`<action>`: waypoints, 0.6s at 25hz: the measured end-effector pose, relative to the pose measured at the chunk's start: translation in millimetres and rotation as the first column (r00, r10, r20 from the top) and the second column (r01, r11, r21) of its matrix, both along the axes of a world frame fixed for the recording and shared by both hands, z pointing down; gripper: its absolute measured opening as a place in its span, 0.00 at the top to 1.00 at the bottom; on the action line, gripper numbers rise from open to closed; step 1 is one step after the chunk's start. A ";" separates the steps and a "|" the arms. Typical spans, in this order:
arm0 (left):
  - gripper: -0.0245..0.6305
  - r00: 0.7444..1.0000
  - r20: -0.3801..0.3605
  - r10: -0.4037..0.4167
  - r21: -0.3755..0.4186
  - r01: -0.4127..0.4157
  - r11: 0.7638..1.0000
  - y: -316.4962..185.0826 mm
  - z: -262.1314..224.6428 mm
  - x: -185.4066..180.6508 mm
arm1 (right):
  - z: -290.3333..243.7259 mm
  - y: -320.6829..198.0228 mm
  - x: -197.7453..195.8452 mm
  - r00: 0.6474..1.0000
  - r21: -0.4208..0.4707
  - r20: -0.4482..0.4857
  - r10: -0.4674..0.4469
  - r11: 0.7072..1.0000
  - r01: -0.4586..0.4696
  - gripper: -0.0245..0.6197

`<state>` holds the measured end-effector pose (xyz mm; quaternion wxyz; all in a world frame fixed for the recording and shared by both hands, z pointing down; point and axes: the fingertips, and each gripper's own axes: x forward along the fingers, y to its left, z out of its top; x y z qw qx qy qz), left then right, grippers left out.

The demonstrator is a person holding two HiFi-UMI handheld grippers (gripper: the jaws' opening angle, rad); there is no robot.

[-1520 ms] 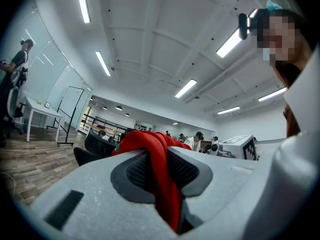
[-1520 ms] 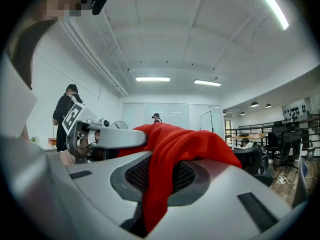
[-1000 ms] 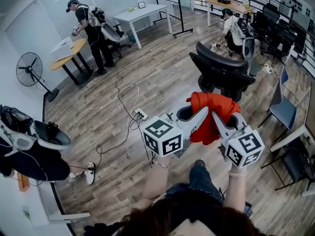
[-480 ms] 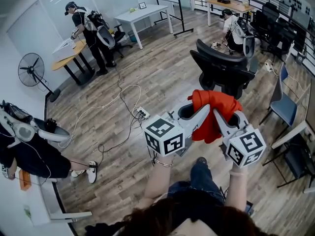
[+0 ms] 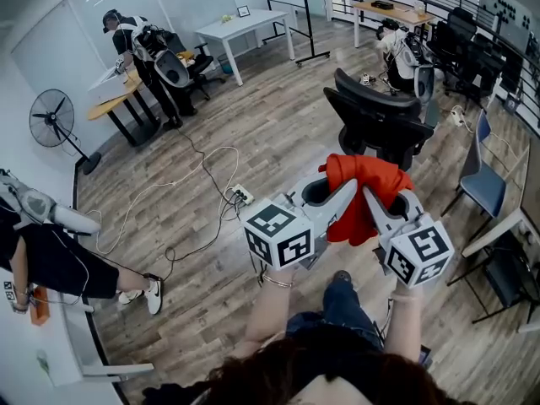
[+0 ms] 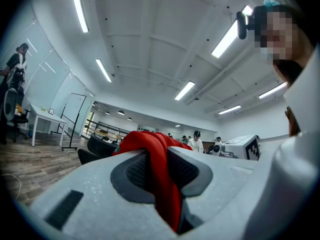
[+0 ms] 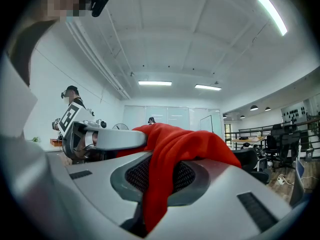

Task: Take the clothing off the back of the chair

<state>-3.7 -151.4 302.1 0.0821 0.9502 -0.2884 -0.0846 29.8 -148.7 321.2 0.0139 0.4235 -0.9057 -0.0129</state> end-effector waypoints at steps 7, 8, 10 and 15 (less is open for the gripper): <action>0.84 1.000 -0.016 -0.011 0.004 0.011 1.000 -1.1 -1.7 -4.2 | -2.3 -1.5 -3.9 1.000 0.007 -0.011 -0.005 1.000 0.005 0.88; 0.84 1.000 -0.018 -0.012 0.003 0.012 1.000 -1.0 -2.1 -4.5 | -2.9 -1.5 -4.2 1.000 0.007 -0.012 -0.005 1.000 0.005 0.88; 0.84 1.000 -0.020 -0.013 0.001 0.013 1.000 -1.3 -2.3 -5.3 | -3.3 -1.8 -5.0 1.000 0.007 -0.013 -0.006 1.000 0.006 0.88; 0.84 1.000 -0.028 -0.014 -0.001 0.014 1.000 0.7 1.0 -7.7 | -0.1 -0.1 -6.9 1.000 0.006 -0.011 -0.001 1.000 0.001 0.88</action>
